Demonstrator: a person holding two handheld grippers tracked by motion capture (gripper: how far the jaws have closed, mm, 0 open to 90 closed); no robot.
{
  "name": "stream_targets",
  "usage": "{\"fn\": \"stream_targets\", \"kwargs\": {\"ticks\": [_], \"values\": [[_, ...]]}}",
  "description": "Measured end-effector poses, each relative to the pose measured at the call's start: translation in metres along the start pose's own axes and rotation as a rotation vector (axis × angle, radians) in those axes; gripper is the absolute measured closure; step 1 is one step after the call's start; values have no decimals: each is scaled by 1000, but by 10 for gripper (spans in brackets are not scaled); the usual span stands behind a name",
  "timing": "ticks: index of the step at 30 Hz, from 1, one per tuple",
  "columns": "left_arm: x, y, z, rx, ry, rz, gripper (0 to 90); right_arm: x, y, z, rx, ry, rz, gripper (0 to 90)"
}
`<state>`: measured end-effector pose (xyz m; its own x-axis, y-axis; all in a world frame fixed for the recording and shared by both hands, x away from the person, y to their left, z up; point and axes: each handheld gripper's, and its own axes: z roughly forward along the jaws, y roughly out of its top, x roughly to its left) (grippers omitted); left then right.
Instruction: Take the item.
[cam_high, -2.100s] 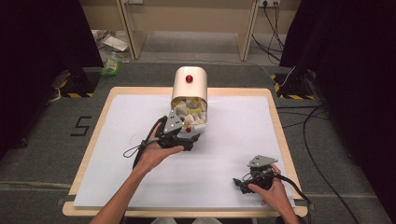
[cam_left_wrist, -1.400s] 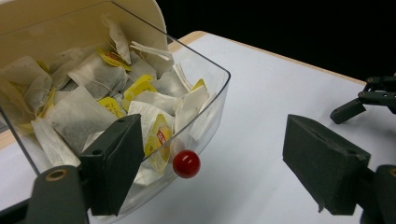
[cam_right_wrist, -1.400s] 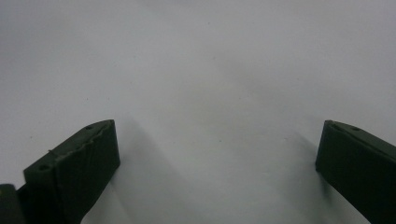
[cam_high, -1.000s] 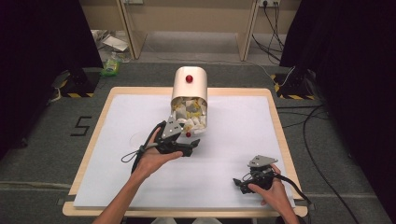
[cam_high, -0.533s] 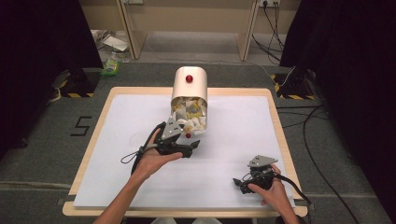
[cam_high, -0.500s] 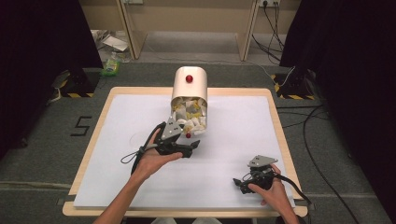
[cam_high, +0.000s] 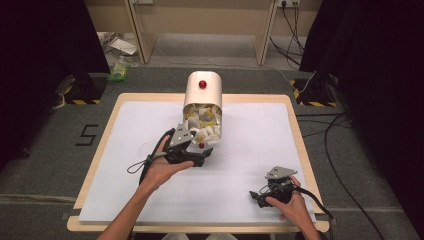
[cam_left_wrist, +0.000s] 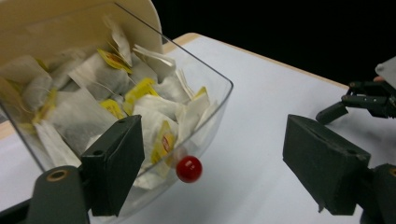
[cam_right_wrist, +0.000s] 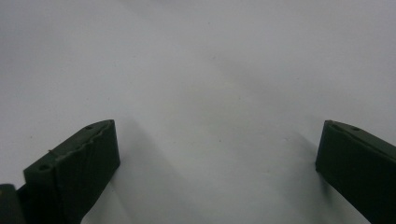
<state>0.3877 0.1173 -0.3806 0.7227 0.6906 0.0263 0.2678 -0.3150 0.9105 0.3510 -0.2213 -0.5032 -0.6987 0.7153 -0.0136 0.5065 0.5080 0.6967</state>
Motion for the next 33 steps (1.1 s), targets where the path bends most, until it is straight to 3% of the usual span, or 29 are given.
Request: {"fn": "stream_targets", "kwargs": {"ticks": [8, 14, 19, 33], "values": [[17, 17, -6, -22, 21, -19, 240, 0, 0, 0, -1, 0, 0, 1], [35, 25, 5, 20, 26, -68, 418, 0, 0, 0, -1, 0, 1, 1], [39, 23, 18, 67, 29, -75, 501, 0, 0, 0, -2, 0, 0, 1], [43, 18, 35, 120, 39, -100, 649, 0, 0, 0, -2, 0, -2, 1]]}}
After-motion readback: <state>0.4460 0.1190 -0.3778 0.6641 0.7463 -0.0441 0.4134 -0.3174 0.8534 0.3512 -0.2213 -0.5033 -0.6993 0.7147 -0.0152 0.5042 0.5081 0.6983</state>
